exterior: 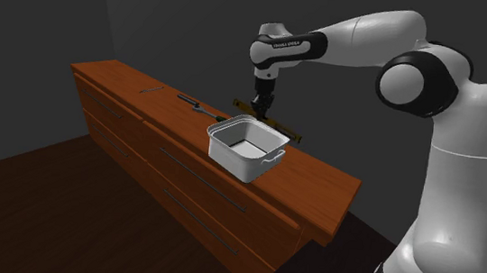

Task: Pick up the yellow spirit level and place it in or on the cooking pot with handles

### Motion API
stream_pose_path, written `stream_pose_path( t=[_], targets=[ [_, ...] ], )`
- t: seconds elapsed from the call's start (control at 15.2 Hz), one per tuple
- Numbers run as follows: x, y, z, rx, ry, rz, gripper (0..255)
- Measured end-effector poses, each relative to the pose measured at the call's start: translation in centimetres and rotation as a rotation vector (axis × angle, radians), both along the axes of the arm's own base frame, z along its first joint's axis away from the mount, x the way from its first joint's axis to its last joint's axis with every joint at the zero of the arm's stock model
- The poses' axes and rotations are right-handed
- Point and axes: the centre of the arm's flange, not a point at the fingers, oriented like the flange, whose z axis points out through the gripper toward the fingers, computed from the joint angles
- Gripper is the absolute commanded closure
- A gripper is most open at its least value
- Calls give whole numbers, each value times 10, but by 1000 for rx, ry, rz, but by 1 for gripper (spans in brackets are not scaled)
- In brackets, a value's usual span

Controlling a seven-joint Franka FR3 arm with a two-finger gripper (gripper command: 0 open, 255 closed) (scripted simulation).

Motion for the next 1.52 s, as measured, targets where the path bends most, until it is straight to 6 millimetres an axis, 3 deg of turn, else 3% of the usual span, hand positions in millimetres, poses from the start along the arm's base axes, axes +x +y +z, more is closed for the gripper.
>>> stream_pose_path(
  t=[0.2,0.26,0.92,1.39,1.45,1.52],
  targets=[
    [13,35,-4,0,0,0,255],
    [16,38,-8,0,0,0,255],
    [18,40,-56,0,-1,-1,255],
    [19,40,-60,2,-8,1,255],
    [19,40,-60,1,-8,0,0],
    [19,40,-63,1,-4,0,0]
  ],
)
